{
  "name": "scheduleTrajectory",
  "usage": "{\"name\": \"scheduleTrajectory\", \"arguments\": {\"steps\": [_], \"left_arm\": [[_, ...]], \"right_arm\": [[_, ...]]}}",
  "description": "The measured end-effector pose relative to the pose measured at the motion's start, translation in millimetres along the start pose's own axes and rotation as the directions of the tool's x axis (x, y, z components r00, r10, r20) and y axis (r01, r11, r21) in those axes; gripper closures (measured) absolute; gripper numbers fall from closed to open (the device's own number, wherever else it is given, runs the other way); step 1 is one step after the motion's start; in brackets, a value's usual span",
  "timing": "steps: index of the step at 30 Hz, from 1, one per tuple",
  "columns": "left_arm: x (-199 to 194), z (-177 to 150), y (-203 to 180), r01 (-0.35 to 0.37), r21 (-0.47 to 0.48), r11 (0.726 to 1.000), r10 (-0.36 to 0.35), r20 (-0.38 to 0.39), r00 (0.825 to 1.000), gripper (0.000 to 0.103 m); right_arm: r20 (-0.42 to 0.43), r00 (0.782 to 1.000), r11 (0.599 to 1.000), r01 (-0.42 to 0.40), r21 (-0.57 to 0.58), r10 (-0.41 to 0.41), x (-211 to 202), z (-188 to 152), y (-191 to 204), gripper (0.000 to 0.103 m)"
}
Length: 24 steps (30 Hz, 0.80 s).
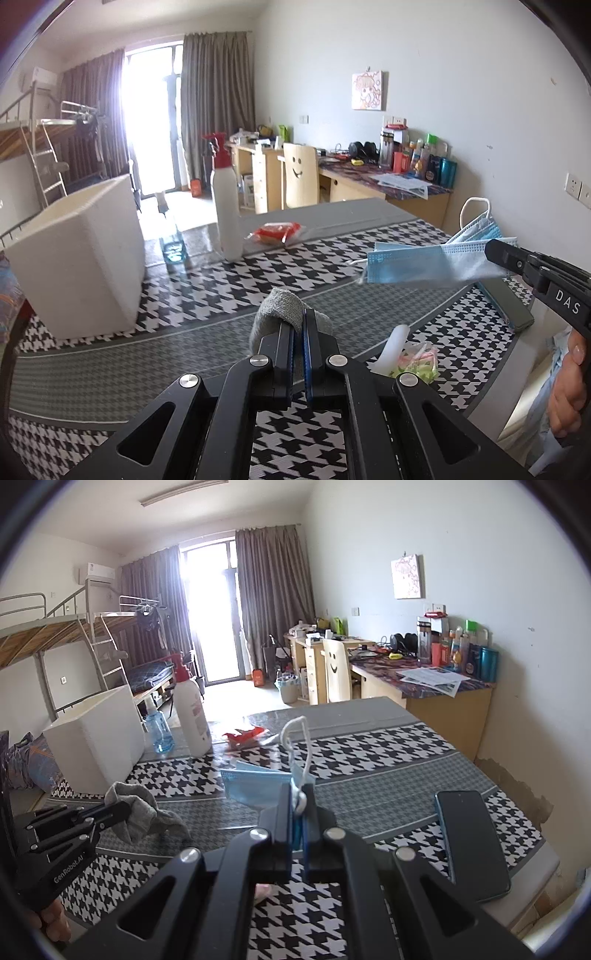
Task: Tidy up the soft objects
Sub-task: 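Carry the grey cloth and blue mask over to the white foam box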
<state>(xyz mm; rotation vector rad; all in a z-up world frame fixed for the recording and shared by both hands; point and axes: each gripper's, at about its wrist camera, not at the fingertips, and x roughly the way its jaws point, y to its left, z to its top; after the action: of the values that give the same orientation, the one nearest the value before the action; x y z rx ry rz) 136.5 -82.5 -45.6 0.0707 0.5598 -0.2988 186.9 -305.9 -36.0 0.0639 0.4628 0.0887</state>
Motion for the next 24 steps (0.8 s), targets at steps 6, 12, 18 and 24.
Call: {"name": "scheduleTrajectory", "arguments": {"steps": [6, 12, 18, 24], "left_arm": [[-18, 3, 7, -0.035, -0.002, 0.999, 0.035, 0.040, 0.999, 0.099], [-30, 7, 13, -0.062, -0.001, 0.998, 0.062, 0.068, 0.996, 0.099], [-41, 10, 23, -0.098, -0.008, 0.995, 0.098, 0.092, 0.991, 0.099], [-51, 16, 33, -0.134, -0.018, 0.991, 0.135, 0.116, 0.984, 0.099]], "right_arm": [[0.033, 0.999, 0.999, -0.022, -0.027, 0.023, -8, 3, 11, 0.097], [0.058, 0.997, 0.998, -0.039, -0.051, 0.042, -15, 7, 23, 0.097], [0.067, 0.996, 0.996, -0.047, -0.072, 0.052, -15, 12, 34, 0.097], [0.079, 0.994, 0.993, -0.071, -0.099, 0.079, -15, 17, 50, 0.097]]}}
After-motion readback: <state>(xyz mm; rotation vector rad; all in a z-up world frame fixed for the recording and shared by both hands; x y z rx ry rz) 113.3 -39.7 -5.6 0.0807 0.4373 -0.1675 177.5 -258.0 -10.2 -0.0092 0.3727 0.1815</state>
